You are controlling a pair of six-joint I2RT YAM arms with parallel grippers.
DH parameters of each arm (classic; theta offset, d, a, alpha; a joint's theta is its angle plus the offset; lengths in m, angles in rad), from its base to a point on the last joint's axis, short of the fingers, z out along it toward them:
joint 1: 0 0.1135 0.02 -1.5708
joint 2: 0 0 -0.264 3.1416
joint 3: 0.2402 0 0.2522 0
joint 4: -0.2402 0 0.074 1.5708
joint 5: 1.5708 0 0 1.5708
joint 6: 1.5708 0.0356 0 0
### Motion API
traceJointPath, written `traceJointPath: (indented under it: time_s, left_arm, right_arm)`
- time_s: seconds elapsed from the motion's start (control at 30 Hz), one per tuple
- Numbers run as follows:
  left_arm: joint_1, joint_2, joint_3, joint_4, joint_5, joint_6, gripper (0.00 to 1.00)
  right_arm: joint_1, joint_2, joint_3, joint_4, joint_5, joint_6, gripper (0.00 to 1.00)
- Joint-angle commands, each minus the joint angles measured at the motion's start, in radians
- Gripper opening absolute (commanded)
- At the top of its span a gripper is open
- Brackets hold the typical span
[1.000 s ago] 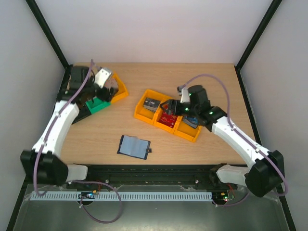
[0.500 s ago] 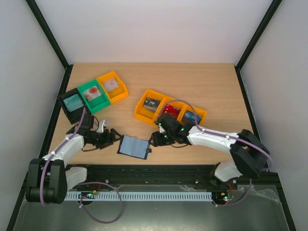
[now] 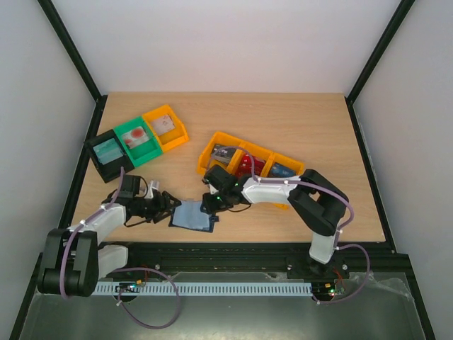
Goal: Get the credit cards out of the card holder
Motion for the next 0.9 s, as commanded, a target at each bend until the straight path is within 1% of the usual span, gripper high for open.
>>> traceJointPath:
  time_s: [0.0,0.1,0.17,0.3,0.43,0.57,0.63,0.7,0.77,0.8,0.87]
  left_arm:
    - [-0.015,0.024,-0.026,0.038,0.01,-0.054,0.62]
    - [-0.016,0.027,-0.026,0.044,0.005,-0.057,0.53]
    - [-0.015,0.024,-0.025,0.045,0.006,-0.061,0.51]
    - [-0.015,0.013,-0.028,0.045,0.008,-0.073,0.51]
    - [-0.014,0.001,-0.03,0.049,0.004,-0.087,0.51]
    - [0.0,-0.018,-0.029,0.049,-0.006,-0.106,0.51]
    - [0.02,-0.035,-0.027,0.047,-0.009,-0.113,0.52]
    - [0.052,-0.055,-0.018,0.039,-0.014,-0.114,0.54]
    - [0.093,-0.077,-0.005,0.039,-0.02,-0.115,0.55]
    - [0.112,-0.089,0.004,0.037,-0.027,-0.112,0.55]
    - [0.158,-0.113,0.043,0.007,-0.054,-0.09,0.56]
  right_arm:
    - [0.004,0.079,0.11,0.04,-0.017,-0.049,0.27]
    - [0.001,0.113,0.169,0.019,-0.049,-0.065,0.26]
    - [-0.004,0.102,0.183,0.02,-0.064,-0.076,0.26]
    - [-0.036,0.056,0.201,0.03,-0.108,-0.077,0.27]
    - [-0.098,-0.016,0.205,0.002,-0.094,-0.08,0.29]
    - [-0.173,-0.141,0.2,-0.068,-0.057,-0.126,0.33]
    - [-0.227,-0.207,0.2,-0.11,-0.033,-0.162,0.35]
    - [-0.307,-0.283,0.188,-0.138,-0.018,-0.192,0.35]
    - [-0.407,-0.366,0.164,-0.151,-0.004,-0.206,0.34]
    - [-0.48,-0.405,0.145,-0.147,-0.007,-0.214,0.34]
    - [-0.591,-0.486,0.108,-0.125,-0.014,-0.233,0.37]
